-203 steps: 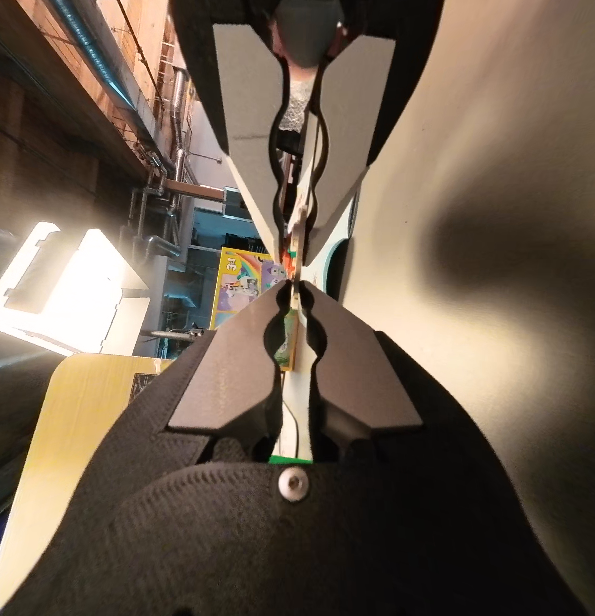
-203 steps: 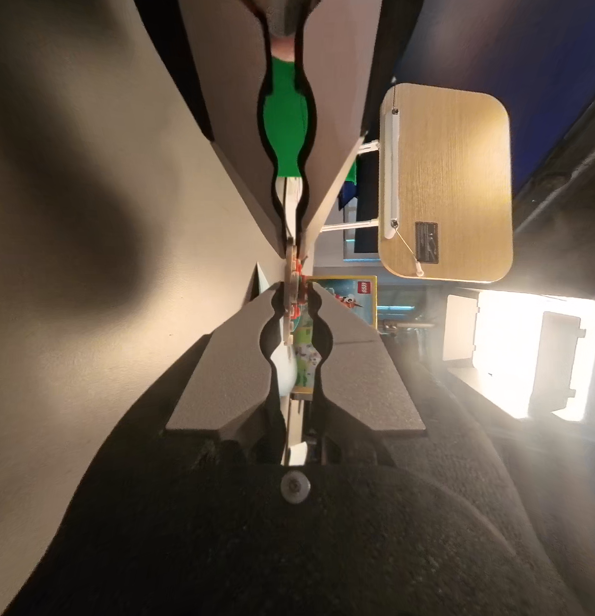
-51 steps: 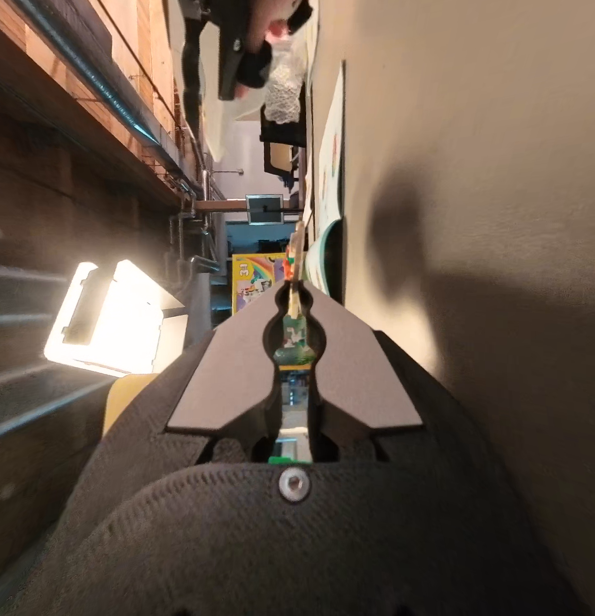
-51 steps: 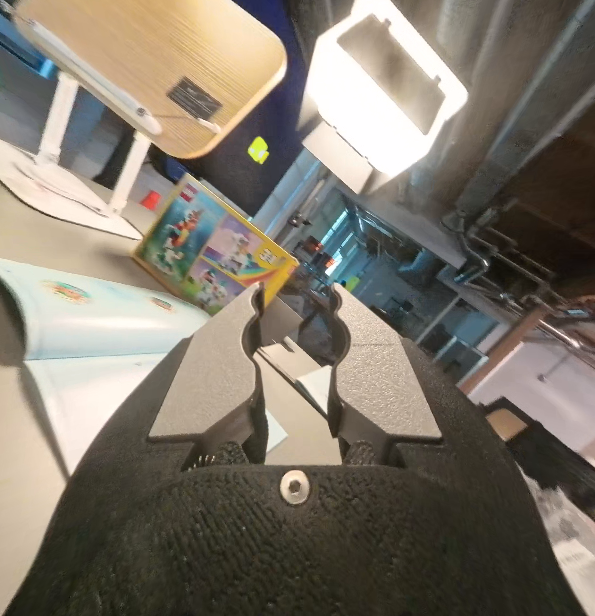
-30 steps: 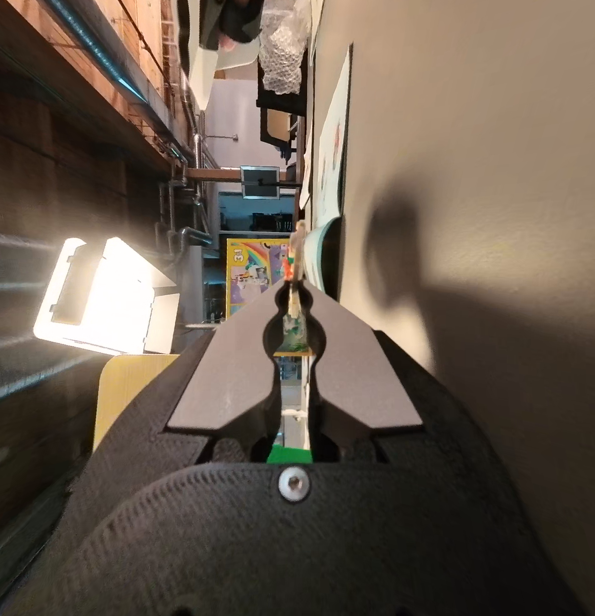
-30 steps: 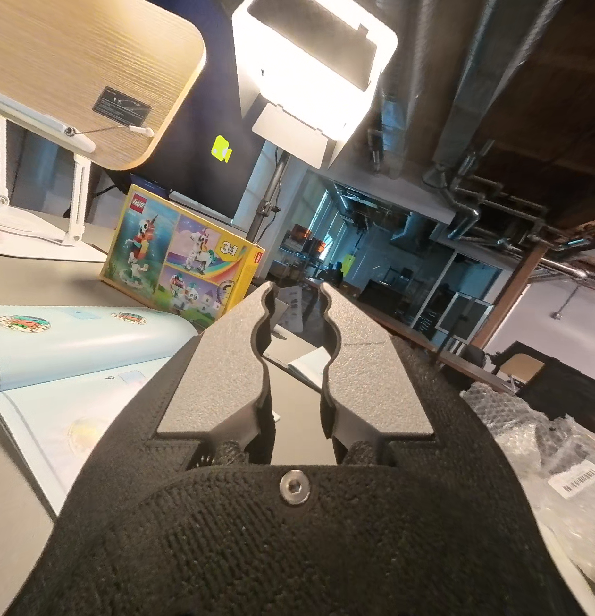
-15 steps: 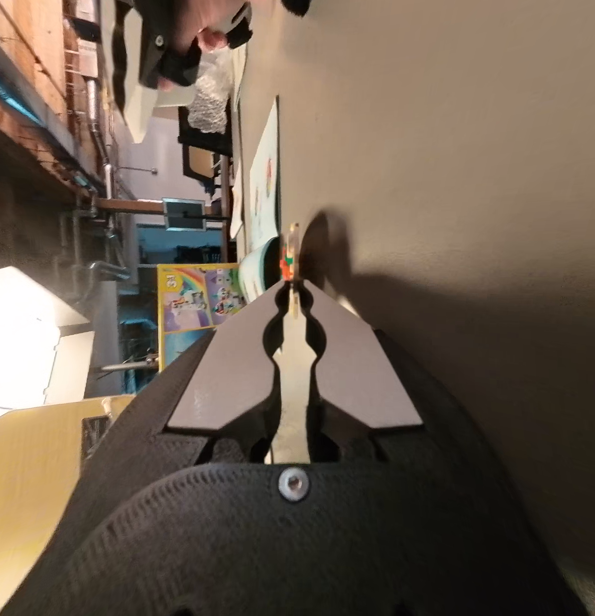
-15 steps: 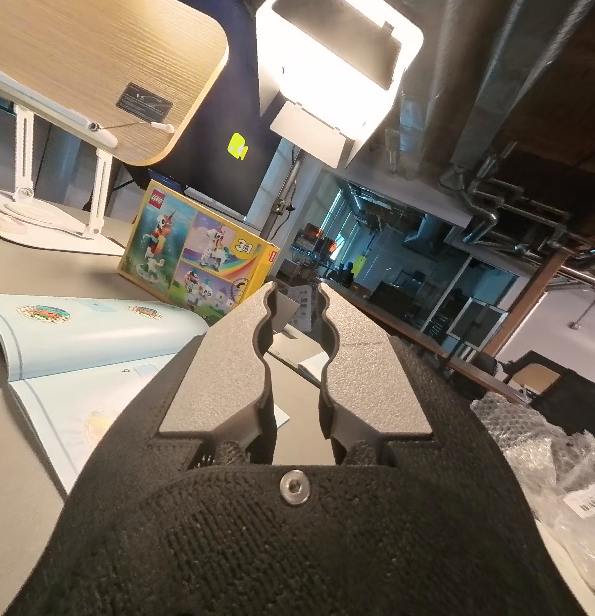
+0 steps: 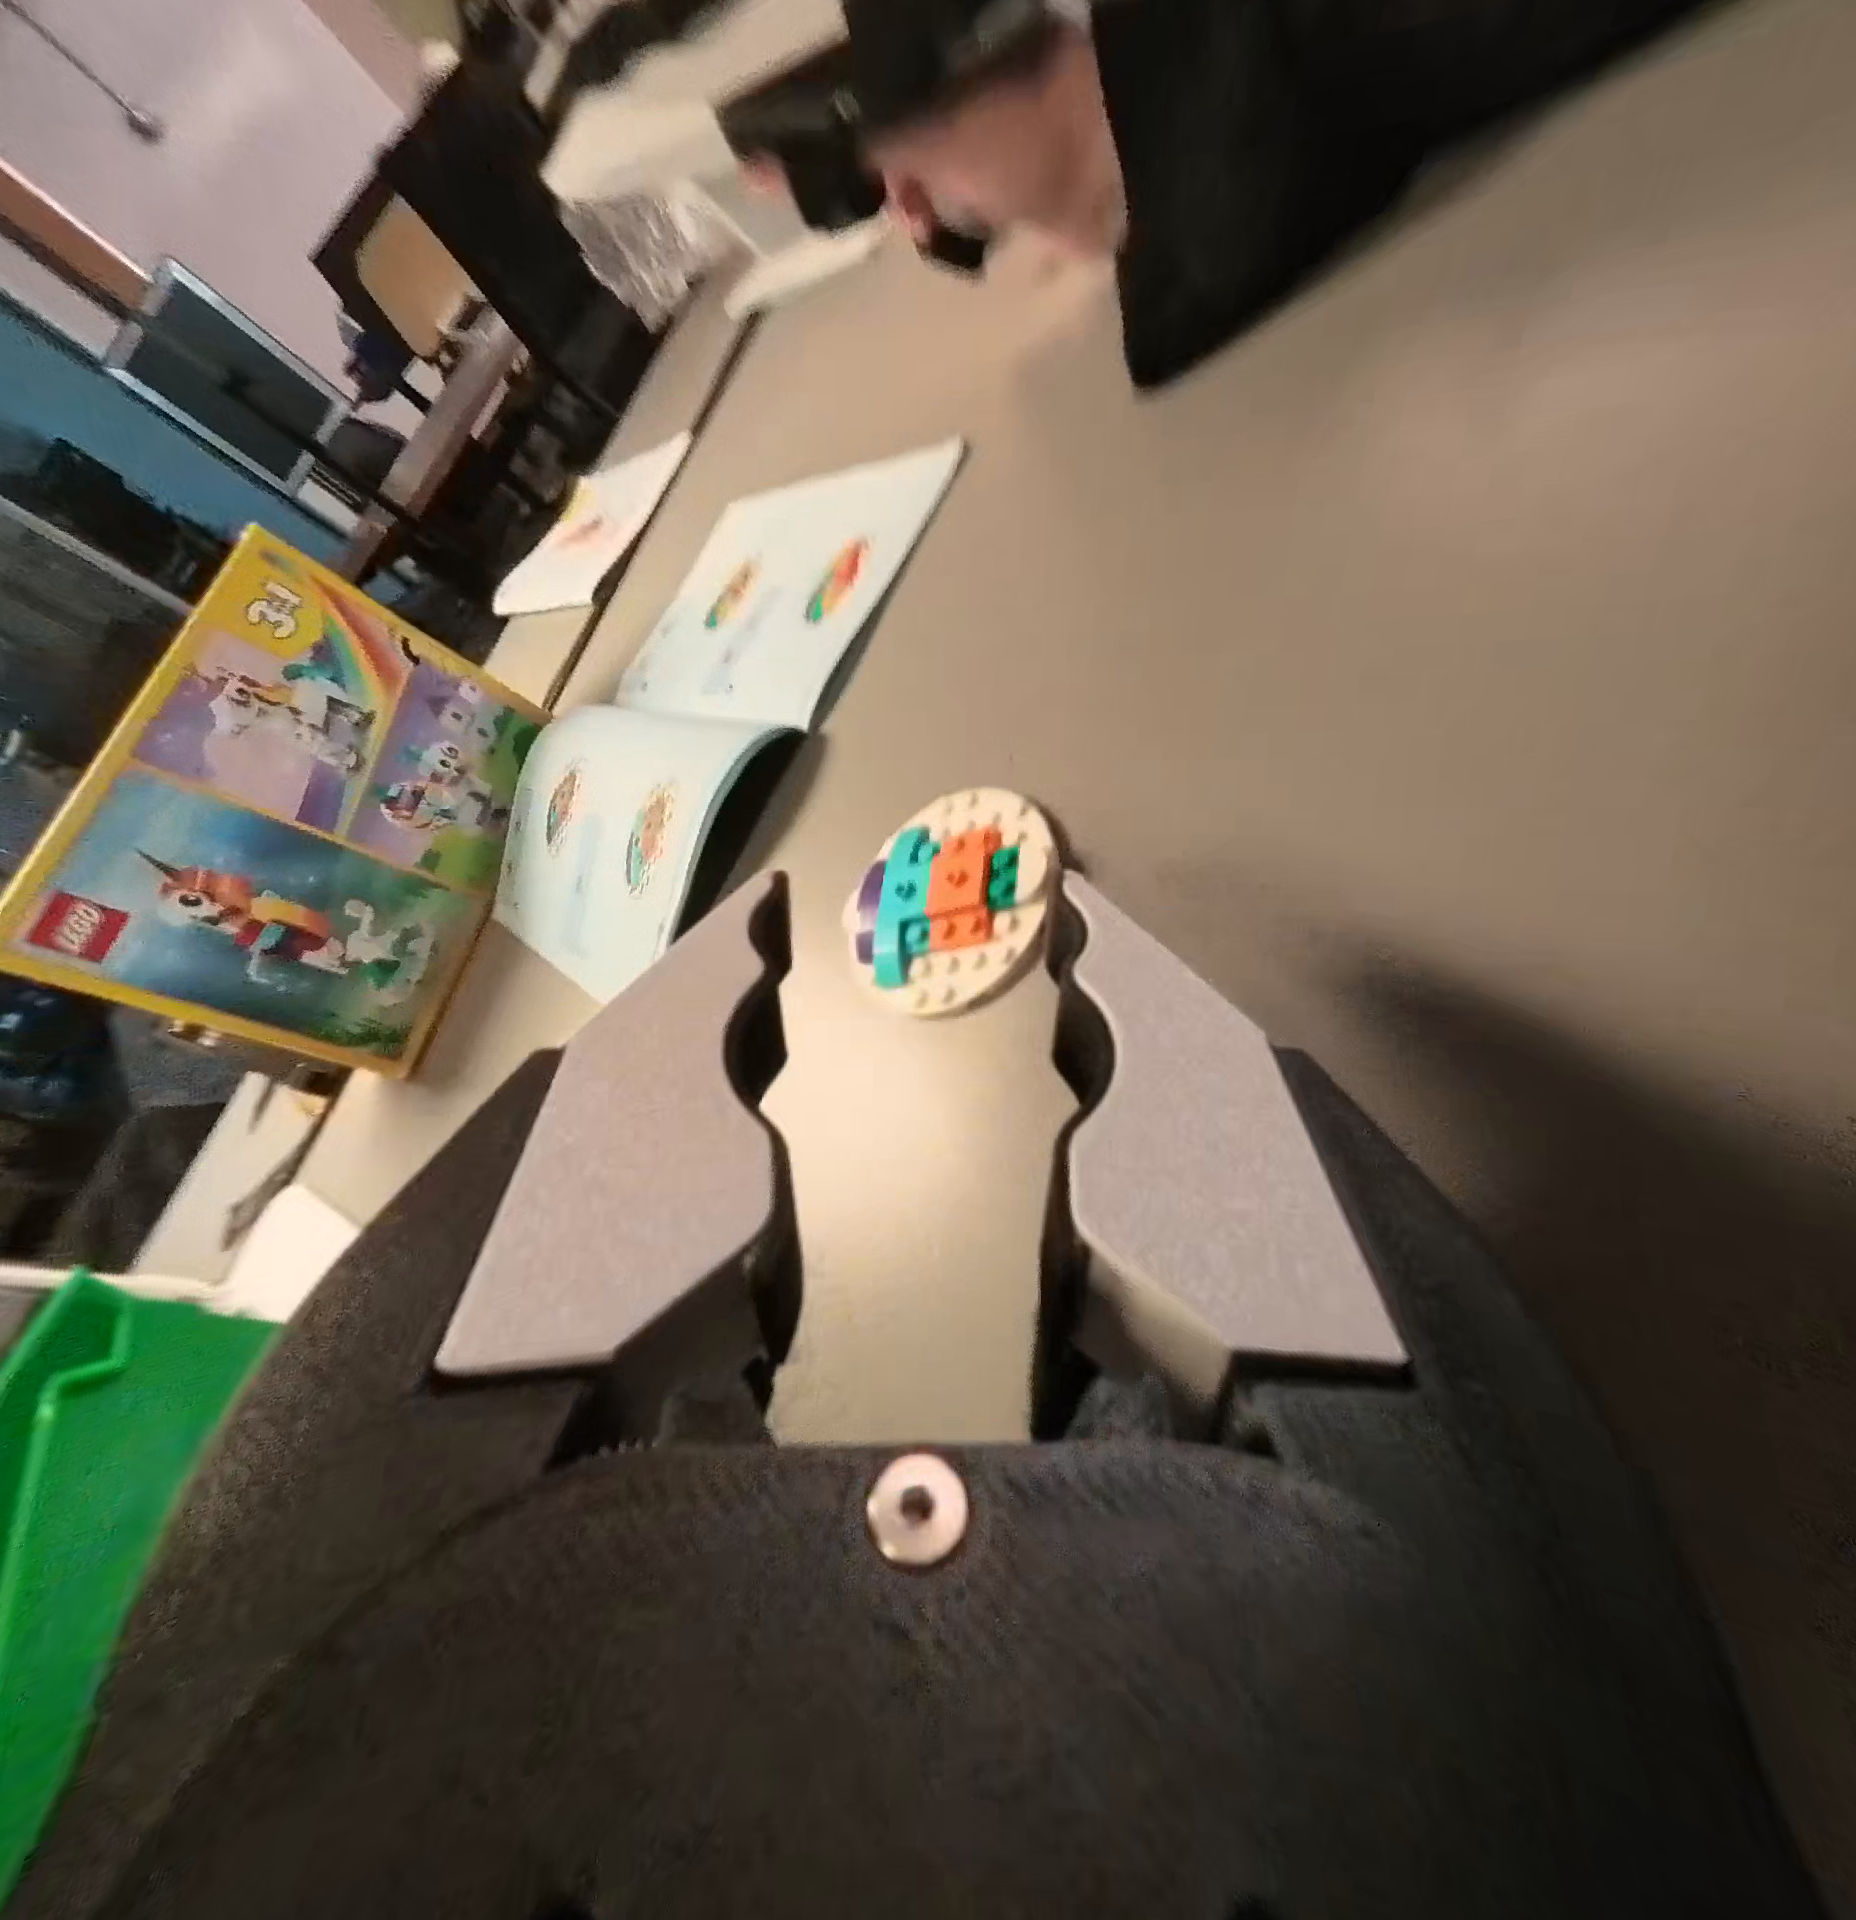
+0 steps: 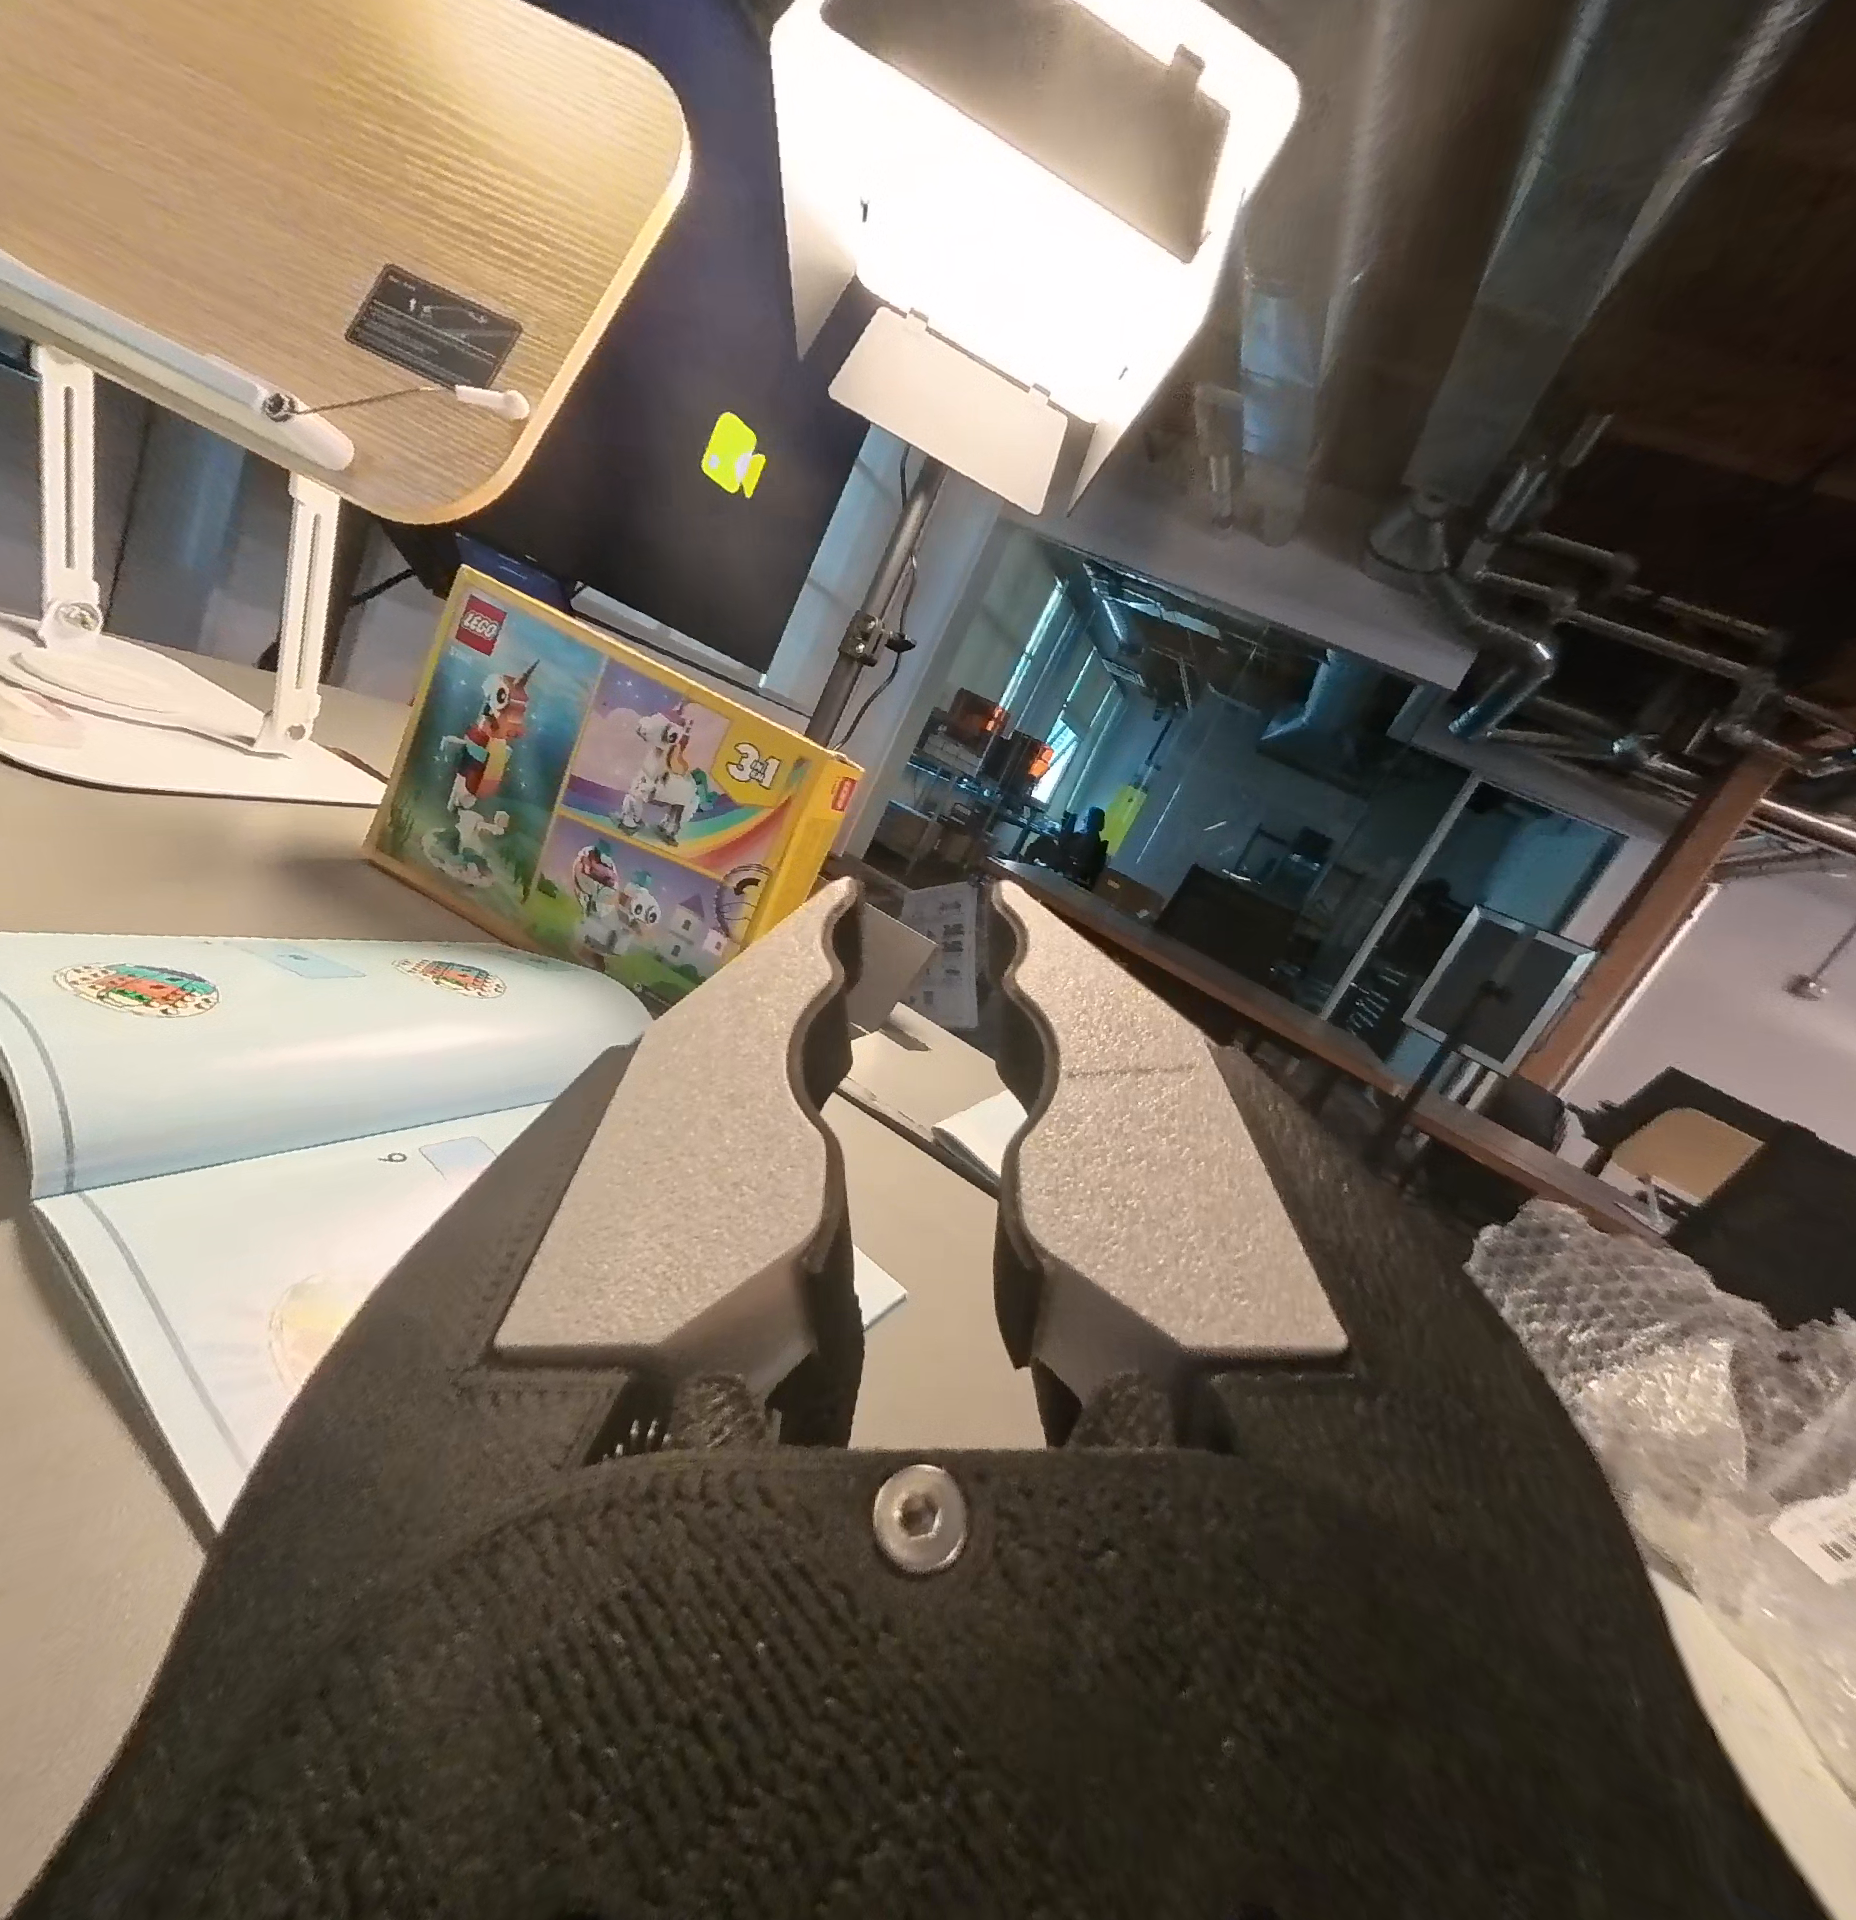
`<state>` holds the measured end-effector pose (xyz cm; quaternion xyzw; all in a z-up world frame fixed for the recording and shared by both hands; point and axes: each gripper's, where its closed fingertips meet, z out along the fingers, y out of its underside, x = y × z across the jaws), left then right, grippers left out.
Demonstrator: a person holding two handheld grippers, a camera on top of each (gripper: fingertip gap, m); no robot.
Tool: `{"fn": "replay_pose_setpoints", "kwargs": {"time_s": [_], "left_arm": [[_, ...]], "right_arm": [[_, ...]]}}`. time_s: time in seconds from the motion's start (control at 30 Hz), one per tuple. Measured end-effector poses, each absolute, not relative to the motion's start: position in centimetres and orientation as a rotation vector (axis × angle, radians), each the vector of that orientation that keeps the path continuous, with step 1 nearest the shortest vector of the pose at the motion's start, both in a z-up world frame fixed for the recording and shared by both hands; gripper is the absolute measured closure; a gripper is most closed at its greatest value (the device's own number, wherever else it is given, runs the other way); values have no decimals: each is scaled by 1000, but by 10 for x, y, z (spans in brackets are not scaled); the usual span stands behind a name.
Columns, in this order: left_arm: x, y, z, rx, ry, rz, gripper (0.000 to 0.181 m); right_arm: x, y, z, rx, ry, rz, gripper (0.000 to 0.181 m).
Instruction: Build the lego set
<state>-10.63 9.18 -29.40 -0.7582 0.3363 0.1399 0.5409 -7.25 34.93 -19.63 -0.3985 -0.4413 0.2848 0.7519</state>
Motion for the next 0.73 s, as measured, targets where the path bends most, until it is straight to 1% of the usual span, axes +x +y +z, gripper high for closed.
{"fn": "replay_pose_setpoints", "kwargs": {"time_s": [0.03, 0.13, 0.2, 0.33, 0.4, 0.5, 0.63, 0.73], "left_arm": [[-105, 91, -287, -1771, 741, 306, 133], [-98, 79, -253, -1683, 610, 283, 135], [-94, 61, -235, -1731, 611, 321, 134], [-147, 8, -205, -1928, 409, 607, 133], [-180, -26, -207, -2036, 189, 701, 127], [-216, -74, -234, -2146, -172, 759, 121], [-231, -107, -272, -2220, -449, 745, 137], [-229, -109, -281, -2219, -501, 728, 152]], "right_arm": [[-71, 350, -196, -874, -957, 628, 160], [-68, 352, -195, -887, -941, 639, 160], [-66, 354, -195, -893, -932, 638, 160], [-64, 354, -193, -892, -925, 657, 160], [-66, 354, -194, -894, -933, 670, 160], [-70, 350, -196, -886, -955, 671, 160], [-74, 344, -198, -865, -993, 656, 160], [-74, 342, -199, -860, -1005, 655, 160]]}}
